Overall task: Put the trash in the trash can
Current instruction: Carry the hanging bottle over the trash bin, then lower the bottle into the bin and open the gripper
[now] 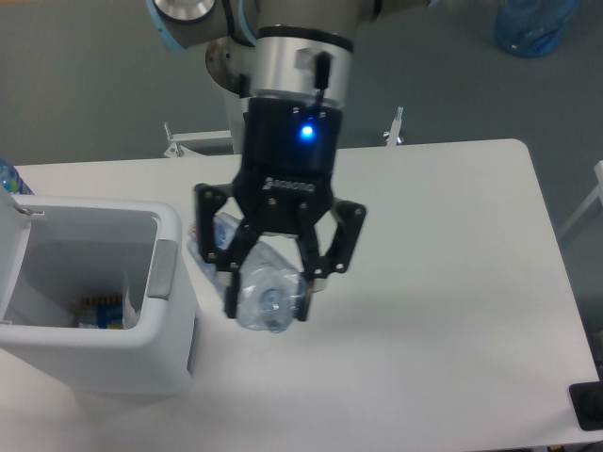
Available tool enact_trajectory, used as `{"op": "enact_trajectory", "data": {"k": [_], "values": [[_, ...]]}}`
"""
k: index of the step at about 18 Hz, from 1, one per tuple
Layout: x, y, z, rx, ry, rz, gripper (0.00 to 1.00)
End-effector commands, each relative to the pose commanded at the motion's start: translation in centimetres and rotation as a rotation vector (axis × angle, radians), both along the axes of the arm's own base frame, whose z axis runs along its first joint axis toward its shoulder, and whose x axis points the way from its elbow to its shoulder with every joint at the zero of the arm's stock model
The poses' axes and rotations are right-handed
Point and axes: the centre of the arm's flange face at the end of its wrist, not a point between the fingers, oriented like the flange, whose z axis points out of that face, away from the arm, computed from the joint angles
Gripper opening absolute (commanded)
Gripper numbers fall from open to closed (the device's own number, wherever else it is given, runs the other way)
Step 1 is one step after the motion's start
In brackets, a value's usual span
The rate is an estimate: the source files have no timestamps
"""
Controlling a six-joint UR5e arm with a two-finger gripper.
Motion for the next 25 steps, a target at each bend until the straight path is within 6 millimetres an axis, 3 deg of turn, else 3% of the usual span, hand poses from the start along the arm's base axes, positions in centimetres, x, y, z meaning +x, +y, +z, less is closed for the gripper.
{"op": "enact_trajectory", "data": {"k": [9, 11, 16, 17, 19, 20, 25], "values": [[5.9, 3.3, -1.5, -0.02, -0.013, -0.104, 0.5], [7.9, 4.5, -2.5, -0.035, -0.025, -0.139, 0.5], [10.3, 6.6, -5.0, -0.066, -0.036, -0.196, 0.53], [10.8, 6.9, -5.2, -0.07, -0.039, -0.205, 0.59], [10.9, 7.1, -5.8, -0.077, -0.04, -0.213, 0.95], [11.1, 7.1, -6.1, -0.082, -0.042, -0.217, 1.0], [11.2, 6.6, -5.4, -0.073, -0.03, -0.219, 1.0]]}}
